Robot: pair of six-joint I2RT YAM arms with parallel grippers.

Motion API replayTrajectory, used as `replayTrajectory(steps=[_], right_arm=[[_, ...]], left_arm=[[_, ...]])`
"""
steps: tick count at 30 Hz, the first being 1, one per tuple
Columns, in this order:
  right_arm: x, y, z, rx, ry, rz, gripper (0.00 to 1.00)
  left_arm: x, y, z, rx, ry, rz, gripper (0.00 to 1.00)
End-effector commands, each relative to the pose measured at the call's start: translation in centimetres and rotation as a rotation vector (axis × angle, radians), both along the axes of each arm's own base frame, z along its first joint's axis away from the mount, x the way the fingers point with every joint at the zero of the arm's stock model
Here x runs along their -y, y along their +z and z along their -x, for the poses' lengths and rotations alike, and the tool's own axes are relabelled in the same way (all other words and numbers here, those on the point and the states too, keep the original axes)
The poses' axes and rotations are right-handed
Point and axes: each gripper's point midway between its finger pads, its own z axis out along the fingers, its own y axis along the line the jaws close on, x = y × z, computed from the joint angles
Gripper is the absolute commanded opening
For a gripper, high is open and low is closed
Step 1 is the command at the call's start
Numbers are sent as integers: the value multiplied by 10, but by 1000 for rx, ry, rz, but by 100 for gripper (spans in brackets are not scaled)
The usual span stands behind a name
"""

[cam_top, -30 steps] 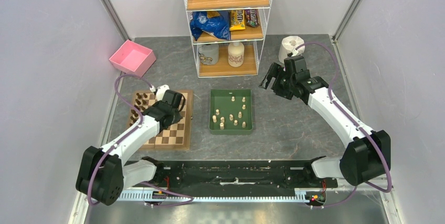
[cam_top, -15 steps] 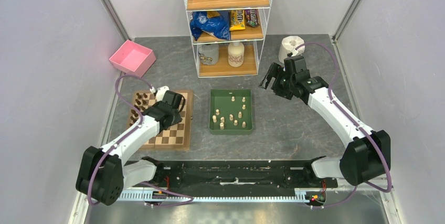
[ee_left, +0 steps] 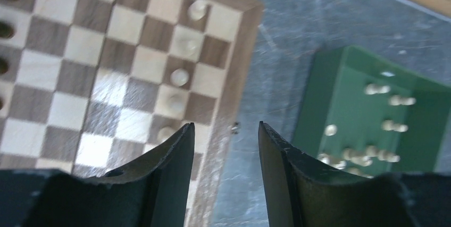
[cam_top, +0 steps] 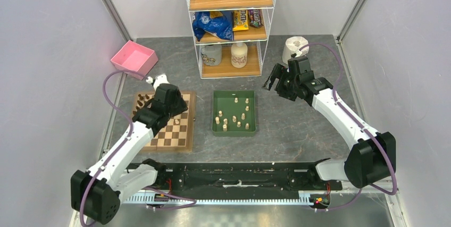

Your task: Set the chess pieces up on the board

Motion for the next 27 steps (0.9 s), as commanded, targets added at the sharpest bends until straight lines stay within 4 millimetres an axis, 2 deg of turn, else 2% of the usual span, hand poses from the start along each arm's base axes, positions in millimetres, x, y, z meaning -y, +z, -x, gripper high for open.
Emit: replayTrajectory(steps=[1, 4, 7, 10, 13, 18, 27], right_arm=[[-2, 17, -8, 53, -10, -25, 91], [-1, 19, -8, 59, -12, -22, 91], [1, 19, -6, 61, -18, -20, 91], [1, 18, -5, 61, -19, -17, 92], [1, 19, -5, 62, -17, -18, 92], [3, 20, -5, 66, -21, -10, 92], [4, 18, -4, 63, -15, -1, 92]], left_arm=[[54, 42, -36, 120, -165, 95, 54], [95, 44, -48, 110, -247, 57, 53], [146, 45, -55, 108, -338, 45, 53], [188, 32, -63, 75, -398, 38, 53], [215, 3, -71, 35, -425, 15, 52], [237, -18, -80, 9, -439, 23, 50], [249, -45, -89, -19, -423, -33, 47]])
